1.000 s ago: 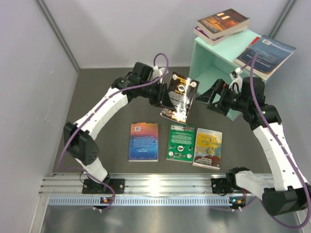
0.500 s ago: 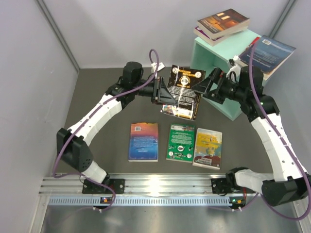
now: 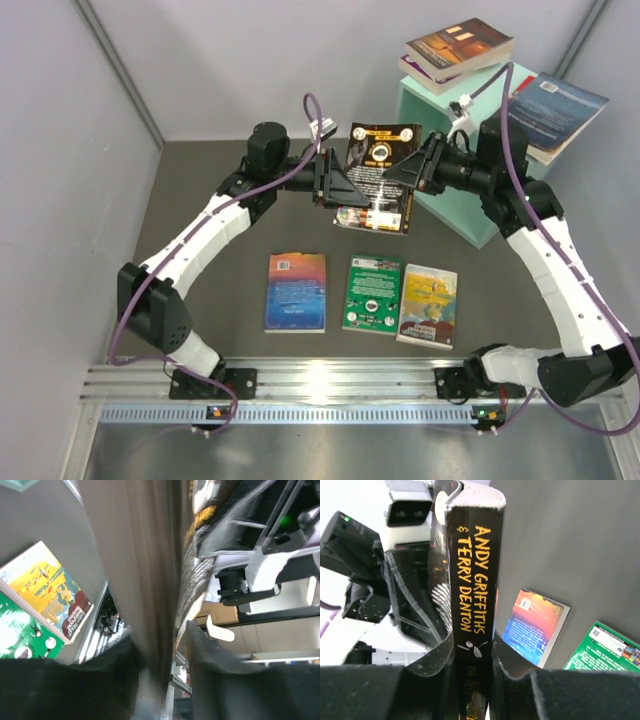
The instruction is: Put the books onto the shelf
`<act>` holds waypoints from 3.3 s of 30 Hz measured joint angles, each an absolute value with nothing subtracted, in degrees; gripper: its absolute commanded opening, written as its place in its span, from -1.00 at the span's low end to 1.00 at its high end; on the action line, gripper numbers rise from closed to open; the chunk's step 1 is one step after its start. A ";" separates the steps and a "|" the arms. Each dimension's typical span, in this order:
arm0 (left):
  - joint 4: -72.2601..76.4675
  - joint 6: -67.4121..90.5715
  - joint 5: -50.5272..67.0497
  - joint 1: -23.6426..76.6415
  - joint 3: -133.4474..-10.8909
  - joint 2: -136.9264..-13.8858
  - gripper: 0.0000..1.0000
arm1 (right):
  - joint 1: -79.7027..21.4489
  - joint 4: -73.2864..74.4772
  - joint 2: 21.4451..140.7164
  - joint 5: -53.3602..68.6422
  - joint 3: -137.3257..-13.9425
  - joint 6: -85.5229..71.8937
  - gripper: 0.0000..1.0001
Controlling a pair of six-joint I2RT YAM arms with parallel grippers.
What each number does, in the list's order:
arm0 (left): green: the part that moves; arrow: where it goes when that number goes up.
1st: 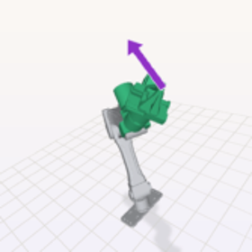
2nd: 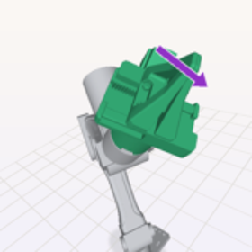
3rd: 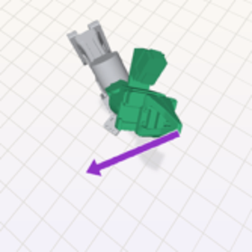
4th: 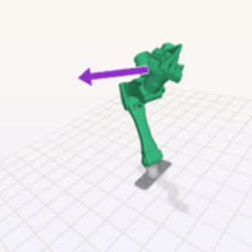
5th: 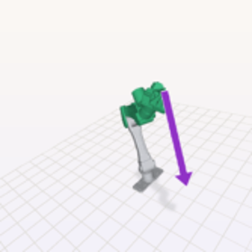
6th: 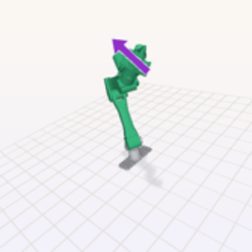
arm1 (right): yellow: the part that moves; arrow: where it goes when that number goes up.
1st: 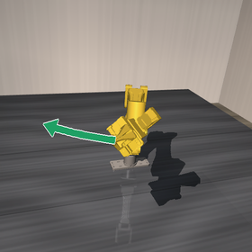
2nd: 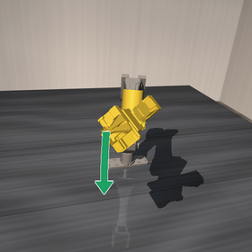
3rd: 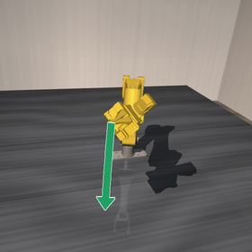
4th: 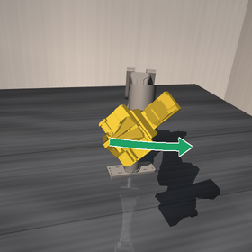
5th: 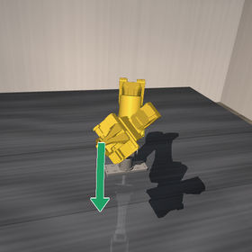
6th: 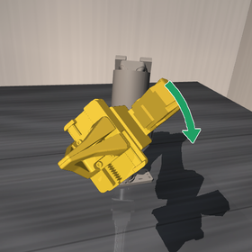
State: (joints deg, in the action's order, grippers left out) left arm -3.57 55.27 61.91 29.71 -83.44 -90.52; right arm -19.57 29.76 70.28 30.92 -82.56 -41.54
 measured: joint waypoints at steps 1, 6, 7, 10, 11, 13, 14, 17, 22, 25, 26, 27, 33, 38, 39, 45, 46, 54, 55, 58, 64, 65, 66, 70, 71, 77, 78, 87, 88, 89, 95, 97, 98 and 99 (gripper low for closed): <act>-3.77 54.46 61.82 29.61 -83.48 -90.52 0.41 | -19.62 30.76 70.85 31.00 -83.94 -41.25 -1.00; -12.58 47.44 55.86 28.95 -85.73 -90.45 0.97 | -19.09 37.10 75.61 30.00 -94.32 -38.41 -1.00; -13.91 46.28 54.35 28.42 -85.93 -90.35 0.97 | -18.20 38.52 76.86 30.02 -97.49 -37.65 -1.00; -17.74 43.79 49.82 25.61 -85.65 -89.60 0.97 | -12.19 41.34 79.40 31.92 -105.10 -37.23 -1.00; -18.87 42.96 48.36 24.43 -85.27 -89.03 0.97 | -8.71 41.98 80.05 32.86 -107.44 -37.60 -1.00; -20.67 41.69 46.44 22.61 -84.36 -87.83 0.97 | 0.73 43.03 81.80 35.97 -113.38 -38.57 -1.00; -21.56 41.12 45.54 21.80 -83.83 -87.11 0.96 | 5.15 42.85 82.83 36.88 -116.18 -39.13 -1.00; -23.44 39.79 43.94 20.80 -82.41 -85.27 0.96 | 17.61 41.43 85.95 40.25 -123.79 -42.13 -1.00; -24.64 38.48 43.16 21.04 -78.87 -82.76 0.95 | 25.12 37.58 87.59 45.41 -125.29 -47.99 -1.00; -25.52 37.50 42.59 21.04 -77.80 -82.04 0.95 | 27.22 36.03 89.38 48.36 -125.32 -50.26 -1.00; -25.63 37.30 42.52 21.04 -77.43 -81.82 0.95 | 27.92 35.86 89.95 48.84 -125.32 -50.74 -1.00; -25.85 37.08 42.50 21.02 -76.99 -81.52 0.94 | 28.97 35.59 90.74 49.50 -125.32 -51.27 -1.00; -26.26 36.01 42.48 20.45 -74.15 -79.90 0.94 | 33.43 32.77 96.31 52.16 -123.94 -54.72 -1.00; -25.89 36.01 42.54 20.21 -71.77 -79.00 0.94 | 33.89 31.86 100.73 53.84 -122.37 -56.38 -1.00; -25.87 36.01 42.57 20.18 -71.44 -78.98 0.94 | 33.87 31.75 101.32 54.17 -121.80 -56.73 -1.00; -25.54 36.03 42.61 19.86 -70.72 -79.00 0.93 | 33.89 32.36 101.86 54.68 -120.73 -56.53 -0.82; -25.45 36.03 42.61 19.81 -70.70 -79.00 0.93 | 33.91 32.45 101.84 54.78 -120.75 -56.14 -0.78; -25.23 36.03 42.63 19.62 -70.70 -79.05 0.92 | 34.59 36.58 101.84 54.63 -120.73 -53.04 -0.16; -25.21 36.05 42.65 19.59 -70.70 -79.05 0.91 | 34.74 37.26 101.84 54.52 -120.73 -52.42 -0.11; -24.93 36.05 42.89 19.59 -70.72 -79.46 0.90 | 35.35 38.94 101.84 54.46 -120.73 -51.46 0.36; -24.80 36.25 43.27 19.59 -70.83 -80.97 0.89 | 36.25 39.68 100.62 54.68 -120.88 -50.52 0.89; -24.80 36.27 43.31 19.59 -70.89 -81.14 0.89 | 36.45 40.16 100.51 54.63 -120.99 -50.26 0.99; -24.80 36.34 43.42 19.59 -70.91 -81.19 0.89 | 36.58 41.12 100.53 54.54 -121.62 -50.00 0.99; -24.73 36.82 43.68 19.59 -71.13 -81.25 0.88 | 37.01 49.19 102.67 52.99 -128.79 -47.09 0.99; -24.64 36.93 43.70 19.59 -71.16 -81.25 0.87 | 37.04 52.03 103.83 52.07 -131.96 -45.87 1.00; -24.45 37.43 43.88 19.59 -71.16 -81.28 0.86 | 37.01 62.74 106.56 47.68 -139.98 -39.97 1.00; -24.45 37.47 43.90 19.59 -71.16 -81.28 0.86 | 36.97 63.72 106.59 47.16 -140.29 -39.09 1.00; -24.43 37.60 43.88 19.59 -71.16 -82.15 0.84 | 32.73 67.64 106.59 37.12 -145.29 -35.14 0.99; -24.45 37.60 43.88 19.59 -71.16 -82.30 0.84 | 31.99 67.68 106.59 35.79 -145.36 -34.68 1.00; -24.45 37.60 43.88 19.59 -71.16 -82.39 0.84 | 31.24 67.99 106.59 34.50 -145.64 -34.02 0.99; -24.53 37.58 43.86 19.59 -71.16 -82.41 0.83 | 28.97 69.97 106.48 28.18 -146.78 -28.42 1.00; -24.56 37.58 43.83 19.59 -71.16 -82.41 0.83 | 28.77 70.30 106.24 26.41 -146.82 -26.96 1.00; -24.58 37.60 43.83 19.59 -71.16 -82.41 0.83 | 28.77 70.67 106.15 25.41 -147.13 -26.37 1.00; -24.67 37.60 43.83 19.59 -71.16 -82.43 0.82 | 28.77 71.07 106.04 24.34 -147.37 -25.67 1.00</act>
State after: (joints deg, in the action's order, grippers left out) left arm -24.67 37.60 43.83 19.59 -71.16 -82.43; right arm 28.77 71.07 106.04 24.34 -147.37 -25.67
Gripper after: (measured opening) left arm 0.917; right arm 0.996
